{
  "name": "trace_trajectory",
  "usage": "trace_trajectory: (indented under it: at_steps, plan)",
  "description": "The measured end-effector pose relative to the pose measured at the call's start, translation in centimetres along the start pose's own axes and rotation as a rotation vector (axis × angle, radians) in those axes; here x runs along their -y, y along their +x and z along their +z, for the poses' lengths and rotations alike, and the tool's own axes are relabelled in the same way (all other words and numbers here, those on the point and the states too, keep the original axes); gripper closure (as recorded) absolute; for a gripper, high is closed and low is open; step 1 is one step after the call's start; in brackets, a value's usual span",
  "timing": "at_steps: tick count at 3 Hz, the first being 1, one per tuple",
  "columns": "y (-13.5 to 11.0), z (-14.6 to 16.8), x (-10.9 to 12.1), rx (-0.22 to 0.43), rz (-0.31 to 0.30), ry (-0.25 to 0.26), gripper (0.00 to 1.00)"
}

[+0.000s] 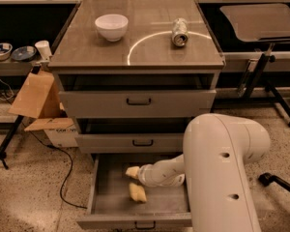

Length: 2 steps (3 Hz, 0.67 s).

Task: Place sponge into bottom drawer

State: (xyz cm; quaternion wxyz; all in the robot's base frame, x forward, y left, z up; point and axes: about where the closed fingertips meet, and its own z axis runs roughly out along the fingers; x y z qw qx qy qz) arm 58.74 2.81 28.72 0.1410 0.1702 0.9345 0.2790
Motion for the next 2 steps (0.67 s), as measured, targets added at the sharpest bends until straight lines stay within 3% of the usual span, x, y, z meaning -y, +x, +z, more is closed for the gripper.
trace_trajectory:
  at_steps: [1, 2]
  plan:
    - [-0.04, -0.01, -0.01, 0.001, -0.004, 0.002, 0.00]
    - [-0.04, -0.01, -0.01, 0.001, -0.004, 0.002, 0.00]
